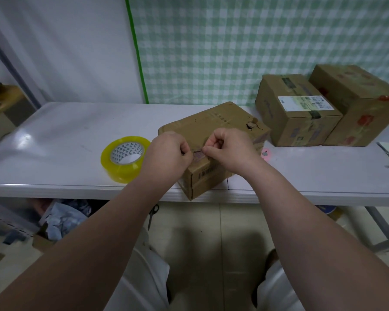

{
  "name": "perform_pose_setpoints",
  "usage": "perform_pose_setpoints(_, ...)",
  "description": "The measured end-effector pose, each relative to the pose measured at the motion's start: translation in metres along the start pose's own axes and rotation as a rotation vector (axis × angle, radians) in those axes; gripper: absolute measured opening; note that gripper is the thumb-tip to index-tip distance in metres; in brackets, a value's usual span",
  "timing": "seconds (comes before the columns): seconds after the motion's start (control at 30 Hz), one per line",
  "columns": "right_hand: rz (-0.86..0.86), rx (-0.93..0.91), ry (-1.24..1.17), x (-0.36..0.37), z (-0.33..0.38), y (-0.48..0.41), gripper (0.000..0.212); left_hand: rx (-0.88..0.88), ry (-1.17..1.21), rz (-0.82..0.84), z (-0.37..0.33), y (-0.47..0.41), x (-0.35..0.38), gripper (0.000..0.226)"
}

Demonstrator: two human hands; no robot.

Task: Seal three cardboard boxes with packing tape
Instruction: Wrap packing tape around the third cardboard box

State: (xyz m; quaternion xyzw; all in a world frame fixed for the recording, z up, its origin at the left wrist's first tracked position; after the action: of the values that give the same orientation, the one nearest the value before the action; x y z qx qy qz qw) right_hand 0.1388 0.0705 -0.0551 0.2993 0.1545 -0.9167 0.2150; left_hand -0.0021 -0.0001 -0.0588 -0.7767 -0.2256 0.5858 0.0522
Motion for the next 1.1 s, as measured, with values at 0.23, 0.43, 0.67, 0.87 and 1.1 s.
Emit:
perform_pose_setpoints(0.23, -0.040, -0.079, -0.116, -0.007, -0.011, 0.005, 0.011, 0.241, 0.027, -0.022, 0.012, 0.026, 0.005, 0.037)
perform_pose_setpoints(0.43, -0.103, -0.188, -0.059, 0.004, -0.017, 0.006, 0.004, 0.364, -0.065, 0.105, 0.022, 0.034, 0.017, 0.065)
perform_pose_setpoints(0.67, -0.180, -0.168, -0.039, 0.009, -0.016, 0.008, 0.007, 0.390, -0.104, 0.111, 0.025, 0.031, 0.016, 0.069)
perform_pose_setpoints(0.87, -0.437, -0.033, 0.122, 0.017, -0.013, 0.022, 0.030, 0.399, -0.057, 0.090, 0.033, 0.029, 0.018, 0.071)
perform_pose_setpoints(1.1, -0.400, 0.084, 0.039, 0.015, -0.012, 0.009, 0.019, 0.367, -0.135, 0.041, 0.013, 0.028, 0.024, 0.074)
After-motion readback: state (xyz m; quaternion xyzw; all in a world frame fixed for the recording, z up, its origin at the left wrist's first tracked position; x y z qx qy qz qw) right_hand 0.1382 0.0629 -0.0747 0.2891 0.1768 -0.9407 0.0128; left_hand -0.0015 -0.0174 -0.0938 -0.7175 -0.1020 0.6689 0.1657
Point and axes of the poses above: each hand's wrist, its own y-axis away from the middle knuckle, its own x-axis out of the palm, z = x × y, the point moved 1 cm from there along -y, towards the middle knuckle, and after that the axes turned 10 degrees about -y, right-handed, at the moved point
